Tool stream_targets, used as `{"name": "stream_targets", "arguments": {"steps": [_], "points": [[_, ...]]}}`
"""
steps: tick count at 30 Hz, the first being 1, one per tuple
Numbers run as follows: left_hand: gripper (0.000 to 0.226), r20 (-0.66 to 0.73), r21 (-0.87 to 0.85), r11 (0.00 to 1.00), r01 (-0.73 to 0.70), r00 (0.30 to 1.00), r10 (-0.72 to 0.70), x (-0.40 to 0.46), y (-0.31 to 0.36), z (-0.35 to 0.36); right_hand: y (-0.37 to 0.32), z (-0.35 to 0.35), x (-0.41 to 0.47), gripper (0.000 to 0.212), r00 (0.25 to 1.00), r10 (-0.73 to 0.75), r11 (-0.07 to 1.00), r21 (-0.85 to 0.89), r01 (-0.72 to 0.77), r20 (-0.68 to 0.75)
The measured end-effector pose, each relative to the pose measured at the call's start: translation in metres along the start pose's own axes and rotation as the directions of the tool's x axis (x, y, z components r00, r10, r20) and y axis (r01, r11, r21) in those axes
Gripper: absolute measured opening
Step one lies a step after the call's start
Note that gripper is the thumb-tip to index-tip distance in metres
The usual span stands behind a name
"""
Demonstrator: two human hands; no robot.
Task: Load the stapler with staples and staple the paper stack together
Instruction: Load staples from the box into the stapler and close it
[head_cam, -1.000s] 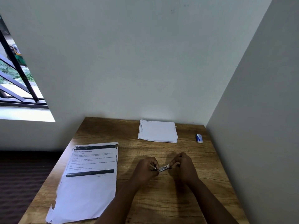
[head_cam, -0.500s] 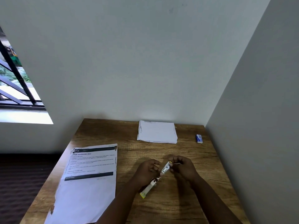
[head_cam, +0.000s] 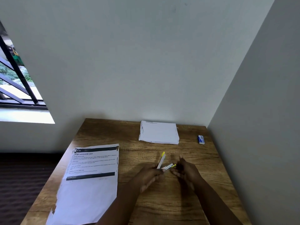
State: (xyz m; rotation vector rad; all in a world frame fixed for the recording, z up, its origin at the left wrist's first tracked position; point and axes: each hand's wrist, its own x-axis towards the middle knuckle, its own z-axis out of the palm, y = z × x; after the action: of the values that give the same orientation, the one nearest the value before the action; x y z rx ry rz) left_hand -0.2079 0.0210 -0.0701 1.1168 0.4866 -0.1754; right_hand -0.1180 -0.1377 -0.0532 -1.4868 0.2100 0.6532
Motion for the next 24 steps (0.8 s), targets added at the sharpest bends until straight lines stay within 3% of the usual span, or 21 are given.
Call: {"name": "stream_targets", "arguments": {"steps": [4, 6, 9, 14, 17, 24], "points": [[0.007, -0.032, 0.324, 0.931, -0.166, 0.982, 0.186, 0.0, -0.004, -0.002, -0.001, -0.003, -0.003, 0.051, 0.998, 0.049, 0.998, -0.045, -0.047, 0.048], [0.013, 0.049, 0.499, 0.826, -0.26, 0.961, 0.273, 0.003, -0.005, -0.002, -0.002, -0.002, -0.007, 0.049, 0.996, 0.051, 0.997, -0.064, -0.046, 0.076], [0.024, 0.204, 0.689, 0.636, -0.349, 0.934, 0.292, 0.002, -0.006, 0.001, -0.002, -0.001, -0.014, 0.027, 0.997, 0.008, 0.999, -0.052, -0.004, 0.076], [0.031, 0.138, 0.766, 0.559, -0.316, 0.931, 0.338, 0.001, -0.009, 0.011, -0.008, -0.006, -0.021, 0.024, 0.992, 0.008, 1.0, 0.015, -0.01, 0.123], [0.039, 0.125, 0.815, 0.501, -0.29, 0.933, 0.338, 0.002, -0.006, 0.013, -0.005, -0.006, -0.026, 0.025, 0.984, -0.077, 0.996, -0.024, 0.081, 0.159], [0.035, 0.118, 0.808, 0.515, -0.288, 0.934, 0.337, 0.0, -0.006, 0.017, -0.003, -0.012, -0.031, 0.031, 0.981, -0.184, 0.97, -0.147, 0.192, 0.07]]}}
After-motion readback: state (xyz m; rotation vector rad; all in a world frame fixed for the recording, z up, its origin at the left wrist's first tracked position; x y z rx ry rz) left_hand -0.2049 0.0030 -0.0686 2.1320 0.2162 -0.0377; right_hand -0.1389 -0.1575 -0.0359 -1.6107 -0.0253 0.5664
